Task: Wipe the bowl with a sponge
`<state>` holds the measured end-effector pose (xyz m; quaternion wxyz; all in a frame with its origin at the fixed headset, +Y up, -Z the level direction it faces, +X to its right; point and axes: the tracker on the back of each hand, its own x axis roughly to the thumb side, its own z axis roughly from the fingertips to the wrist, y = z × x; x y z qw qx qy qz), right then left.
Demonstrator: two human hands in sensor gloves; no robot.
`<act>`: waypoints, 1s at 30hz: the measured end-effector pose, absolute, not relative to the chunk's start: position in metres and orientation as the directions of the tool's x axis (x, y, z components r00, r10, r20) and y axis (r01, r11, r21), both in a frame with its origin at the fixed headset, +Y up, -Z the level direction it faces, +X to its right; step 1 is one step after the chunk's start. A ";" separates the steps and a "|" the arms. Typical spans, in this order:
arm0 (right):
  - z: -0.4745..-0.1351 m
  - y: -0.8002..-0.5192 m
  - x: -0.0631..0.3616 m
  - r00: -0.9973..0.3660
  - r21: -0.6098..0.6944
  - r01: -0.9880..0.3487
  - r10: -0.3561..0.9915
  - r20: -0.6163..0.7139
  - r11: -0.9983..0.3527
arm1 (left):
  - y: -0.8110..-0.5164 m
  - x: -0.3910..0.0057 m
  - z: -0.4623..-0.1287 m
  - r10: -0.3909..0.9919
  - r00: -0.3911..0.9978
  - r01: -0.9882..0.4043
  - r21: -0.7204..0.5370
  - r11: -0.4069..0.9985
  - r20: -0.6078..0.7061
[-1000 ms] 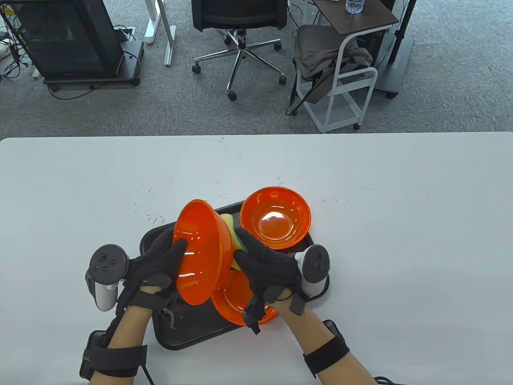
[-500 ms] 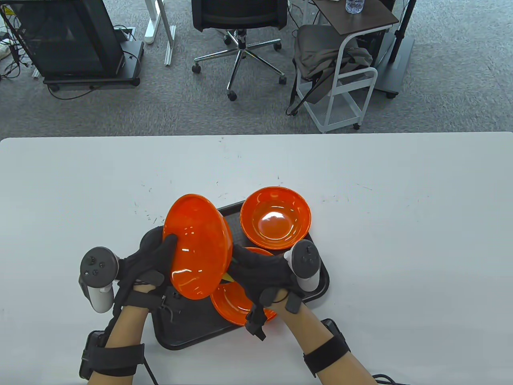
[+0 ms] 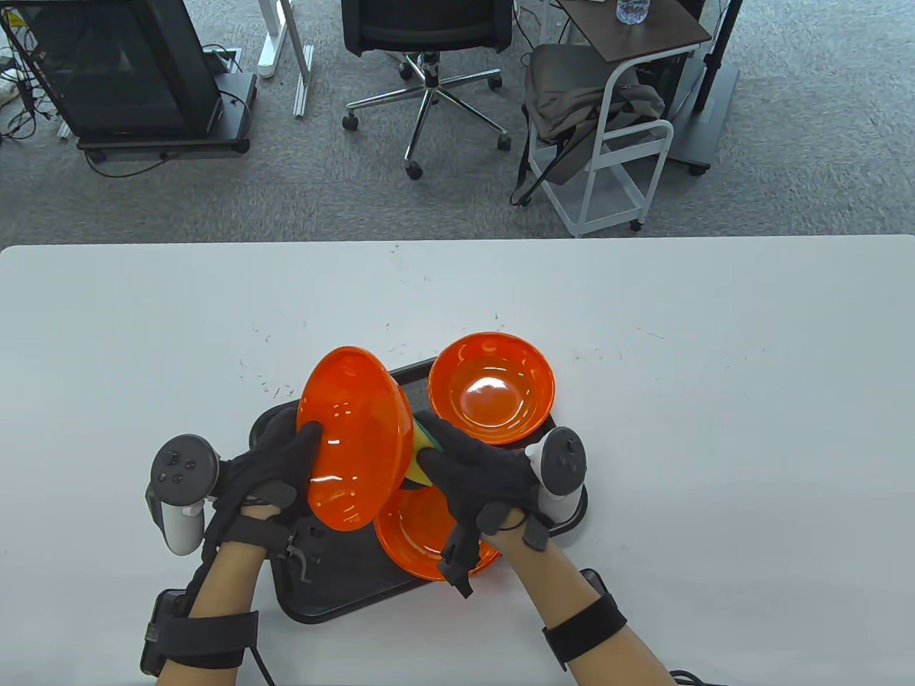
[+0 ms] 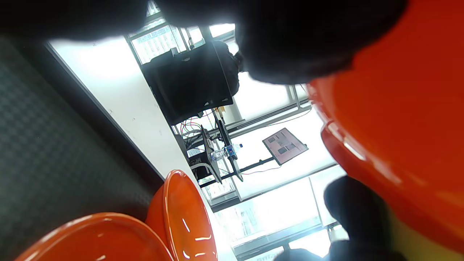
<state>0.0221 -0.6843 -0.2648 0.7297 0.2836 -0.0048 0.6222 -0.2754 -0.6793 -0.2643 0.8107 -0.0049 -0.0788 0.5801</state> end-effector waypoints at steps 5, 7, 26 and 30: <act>-0.265 -0.685 0.022 0.201 0.429 -0.903 0.912 0.358 0.030 | -0.678 -0.269 -0.263 0.948 0.280 -0.951 -0.090 0.295 0.152; -0.266 -0.687 0.021 0.205 0.451 -0.892 0.917 0.341 0.032 | -0.675 -0.270 -0.262 0.943 0.284 -0.951 -0.078 0.300 0.171; -0.269 -0.686 0.031 -0.023 0.318 -0.931 0.899 0.437 -0.179 | -0.673 -0.314 -0.268 0.860 0.500 -0.866 0.081 0.494 0.105; -0.272 -0.687 0.036 -0.029 0.294 -0.940 0.897 0.442 -0.175 | -0.673 -0.320 -0.270 0.866 0.490 -0.871 0.100 0.481 0.103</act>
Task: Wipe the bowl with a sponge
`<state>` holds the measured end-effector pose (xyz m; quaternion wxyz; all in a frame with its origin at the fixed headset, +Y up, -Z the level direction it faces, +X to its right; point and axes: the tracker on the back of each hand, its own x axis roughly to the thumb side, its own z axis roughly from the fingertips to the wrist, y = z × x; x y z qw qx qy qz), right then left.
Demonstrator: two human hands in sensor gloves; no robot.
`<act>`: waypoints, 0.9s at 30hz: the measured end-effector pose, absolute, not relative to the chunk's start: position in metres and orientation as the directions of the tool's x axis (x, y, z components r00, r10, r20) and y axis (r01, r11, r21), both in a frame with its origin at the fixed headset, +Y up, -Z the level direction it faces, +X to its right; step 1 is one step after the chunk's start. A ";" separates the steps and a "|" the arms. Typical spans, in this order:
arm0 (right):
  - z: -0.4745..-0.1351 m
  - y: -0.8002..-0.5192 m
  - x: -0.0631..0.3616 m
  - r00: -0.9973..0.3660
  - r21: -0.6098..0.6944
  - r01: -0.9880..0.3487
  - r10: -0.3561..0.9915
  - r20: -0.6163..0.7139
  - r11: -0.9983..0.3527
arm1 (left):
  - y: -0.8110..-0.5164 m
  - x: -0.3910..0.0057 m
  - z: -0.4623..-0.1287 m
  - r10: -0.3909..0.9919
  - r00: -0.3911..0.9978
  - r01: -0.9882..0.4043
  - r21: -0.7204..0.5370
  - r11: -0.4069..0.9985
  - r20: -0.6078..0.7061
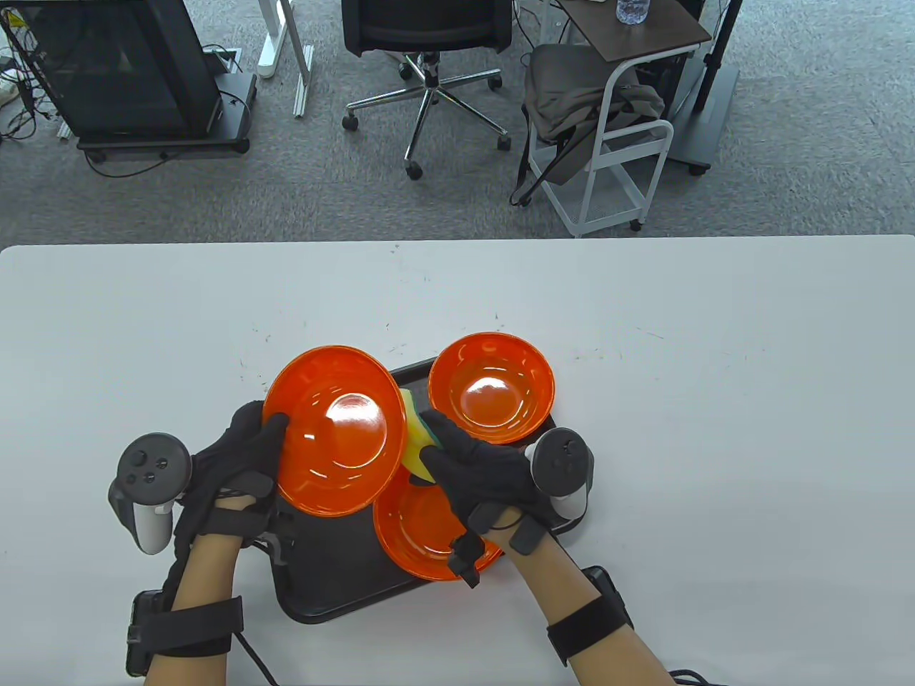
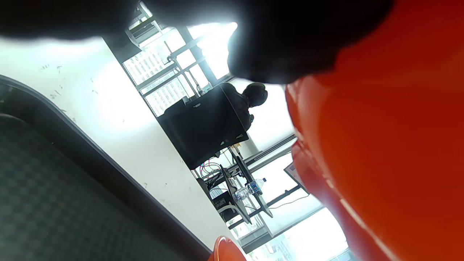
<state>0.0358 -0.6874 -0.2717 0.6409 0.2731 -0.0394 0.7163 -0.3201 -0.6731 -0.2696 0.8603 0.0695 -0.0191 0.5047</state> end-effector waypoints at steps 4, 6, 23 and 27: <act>-0.275 -0.687 0.046 -0.063 0.244 -0.950 0.889 0.454 -0.192 | -0.674 -0.331 -0.270 0.854 0.515 -0.853 0.147 0.501 0.073; -0.277 -0.687 0.051 -0.058 0.230 -0.957 0.892 0.448 -0.178 | -0.675 -0.342 -0.270 0.850 0.525 -0.839 0.191 0.510 0.037; -0.281 -0.683 0.068 -0.027 0.179 -0.977 0.894 0.447 -0.119 | -0.705 -0.433 -0.251 0.859 0.396 -0.673 0.534 0.512 -0.324; -0.281 -0.682 0.070 -0.023 0.176 -0.978 0.895 0.446 -0.113 | -0.720 -0.443 -0.250 0.888 0.301 -0.694 0.559 0.455 -0.349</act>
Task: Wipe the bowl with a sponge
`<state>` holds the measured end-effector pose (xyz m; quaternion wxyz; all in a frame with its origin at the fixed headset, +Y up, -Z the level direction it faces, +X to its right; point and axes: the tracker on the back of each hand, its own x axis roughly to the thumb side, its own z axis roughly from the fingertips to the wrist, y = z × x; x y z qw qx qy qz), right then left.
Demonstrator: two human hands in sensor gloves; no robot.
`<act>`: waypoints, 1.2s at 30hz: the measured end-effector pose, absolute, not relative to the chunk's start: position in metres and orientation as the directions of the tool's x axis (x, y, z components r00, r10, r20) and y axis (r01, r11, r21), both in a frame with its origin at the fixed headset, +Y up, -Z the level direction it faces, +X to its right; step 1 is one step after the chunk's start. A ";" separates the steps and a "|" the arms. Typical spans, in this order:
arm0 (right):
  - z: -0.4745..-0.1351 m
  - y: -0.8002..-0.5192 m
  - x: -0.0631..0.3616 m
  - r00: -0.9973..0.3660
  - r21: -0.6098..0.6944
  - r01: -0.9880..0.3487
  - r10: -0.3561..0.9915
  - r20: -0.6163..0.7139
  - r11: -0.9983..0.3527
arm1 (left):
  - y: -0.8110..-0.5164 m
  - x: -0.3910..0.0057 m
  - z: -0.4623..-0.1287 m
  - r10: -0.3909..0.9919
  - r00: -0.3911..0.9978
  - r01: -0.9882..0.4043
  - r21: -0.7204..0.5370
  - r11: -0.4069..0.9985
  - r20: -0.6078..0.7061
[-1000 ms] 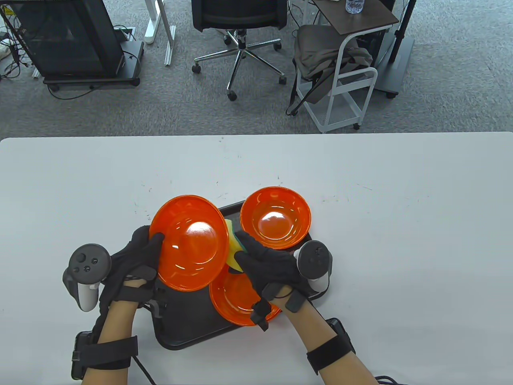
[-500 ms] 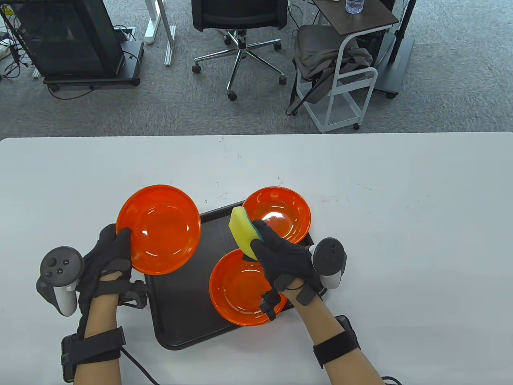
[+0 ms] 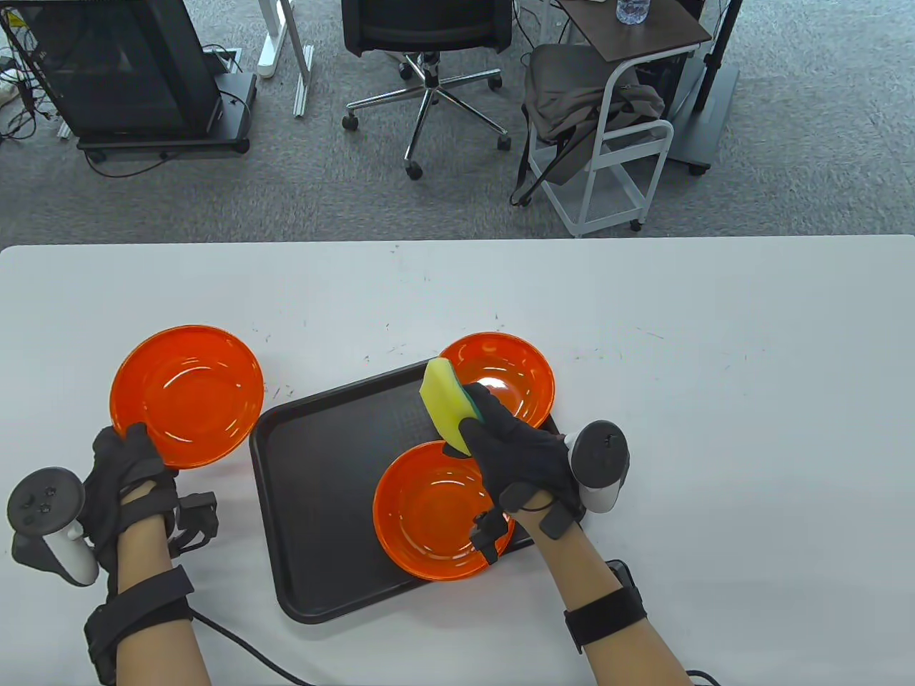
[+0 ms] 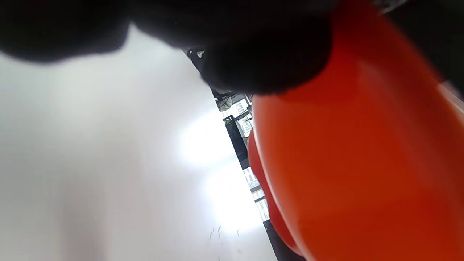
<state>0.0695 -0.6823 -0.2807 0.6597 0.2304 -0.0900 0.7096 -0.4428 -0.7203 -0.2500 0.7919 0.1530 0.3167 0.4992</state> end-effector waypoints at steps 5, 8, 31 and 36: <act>-0.280 -0.683 0.070 -0.019 0.182 -0.977 0.898 0.440 -0.110 | -0.746 -0.448 -0.249 0.872 0.224 -0.700 0.551 0.455 -0.435; -0.280 -0.683 0.070 -0.020 0.188 -0.976 0.899 0.437 -0.113 | -0.760 -0.447 -0.249 0.853 0.200 -0.706 0.533 0.467 -0.482; -0.281 -0.681 0.073 -0.009 0.186 -0.977 0.901 0.434 -0.100 | -0.784 -0.449 -0.242 0.820 0.029 -0.749 0.531 0.396 -0.571; -0.281 -0.682 0.073 -0.005 0.191 -0.977 0.901 0.433 -0.098 | -0.767 -0.448 -0.241 0.748 0.144 -0.768 0.404 0.498 -0.648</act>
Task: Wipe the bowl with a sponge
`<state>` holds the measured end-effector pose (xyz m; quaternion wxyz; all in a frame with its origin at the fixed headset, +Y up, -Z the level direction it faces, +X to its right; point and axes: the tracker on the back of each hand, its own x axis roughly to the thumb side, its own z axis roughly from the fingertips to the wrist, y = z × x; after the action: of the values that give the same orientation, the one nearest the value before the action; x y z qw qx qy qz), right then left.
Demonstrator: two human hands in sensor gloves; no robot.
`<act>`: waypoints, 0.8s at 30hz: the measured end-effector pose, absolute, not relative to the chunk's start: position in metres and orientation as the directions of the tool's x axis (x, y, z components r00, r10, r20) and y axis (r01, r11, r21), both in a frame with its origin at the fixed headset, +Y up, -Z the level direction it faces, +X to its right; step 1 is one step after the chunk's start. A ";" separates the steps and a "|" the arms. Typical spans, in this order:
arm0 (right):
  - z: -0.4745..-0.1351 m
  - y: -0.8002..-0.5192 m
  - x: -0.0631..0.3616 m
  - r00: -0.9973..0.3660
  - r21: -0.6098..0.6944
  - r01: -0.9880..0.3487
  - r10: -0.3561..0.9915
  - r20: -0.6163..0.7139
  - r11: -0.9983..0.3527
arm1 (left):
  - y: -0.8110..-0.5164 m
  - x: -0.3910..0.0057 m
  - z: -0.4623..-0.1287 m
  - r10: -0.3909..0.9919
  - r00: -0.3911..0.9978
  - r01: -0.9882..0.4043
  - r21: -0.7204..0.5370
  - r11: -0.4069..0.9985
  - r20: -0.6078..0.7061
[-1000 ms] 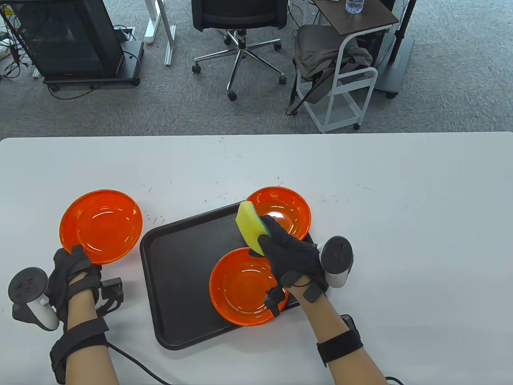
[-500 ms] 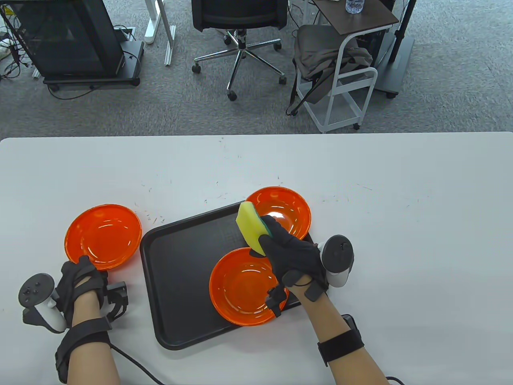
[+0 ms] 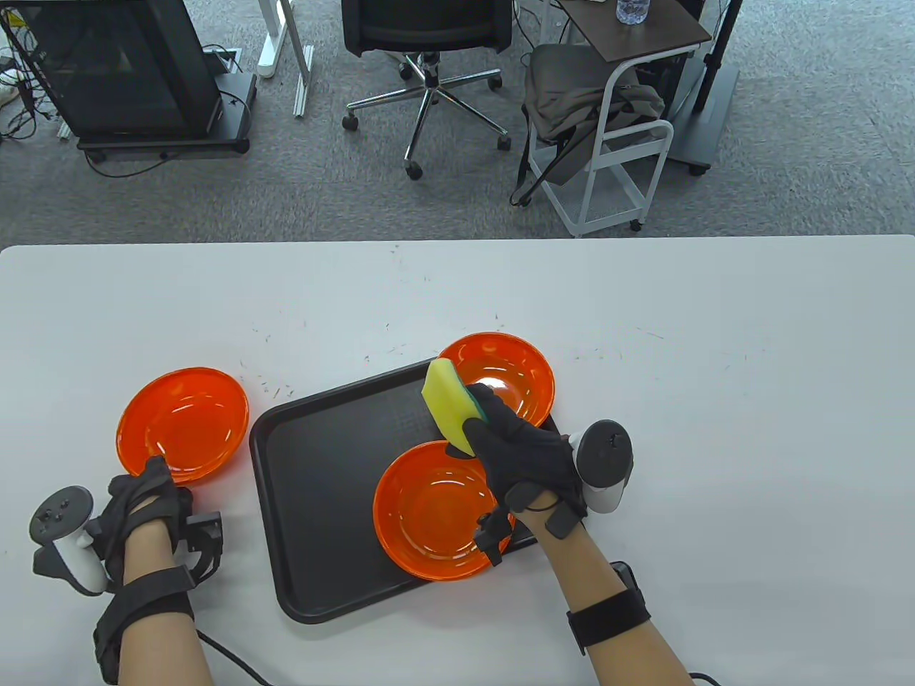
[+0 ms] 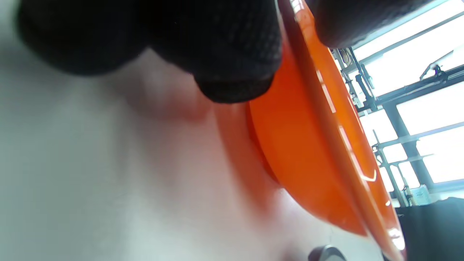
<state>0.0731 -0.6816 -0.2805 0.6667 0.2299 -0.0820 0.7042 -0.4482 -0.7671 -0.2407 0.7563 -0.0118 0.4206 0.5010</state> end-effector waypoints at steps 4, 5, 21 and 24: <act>-0.280 -0.682 0.074 -0.009 0.190 -0.977 0.901 0.433 -0.101 | -0.739 -0.446 -0.239 0.732 0.250 -0.722 0.381 0.577 -0.634; -0.280 -0.682 0.075 -0.008 0.188 -0.977 0.902 0.433 -0.099 | -0.732 -0.444 -0.239 0.740 0.265 -0.717 0.387 0.580 -0.618; -0.280 -0.684 0.071 -0.019 0.201 -0.973 0.903 0.430 -0.116 | -0.715 -0.318 -0.279 0.738 0.638 -0.770 -0.144 0.622 -0.221; -0.280 -0.685 0.070 -0.019 0.204 -0.972 0.903 0.429 -0.117 | -0.725 -0.290 -0.279 0.732 0.658 -0.744 -0.301 0.597 -0.175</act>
<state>0.0695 -0.6845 -0.2798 0.6602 0.2334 -0.0736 0.7100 -0.2899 -0.7251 -0.2794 0.8934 -0.1759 0.0166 0.4129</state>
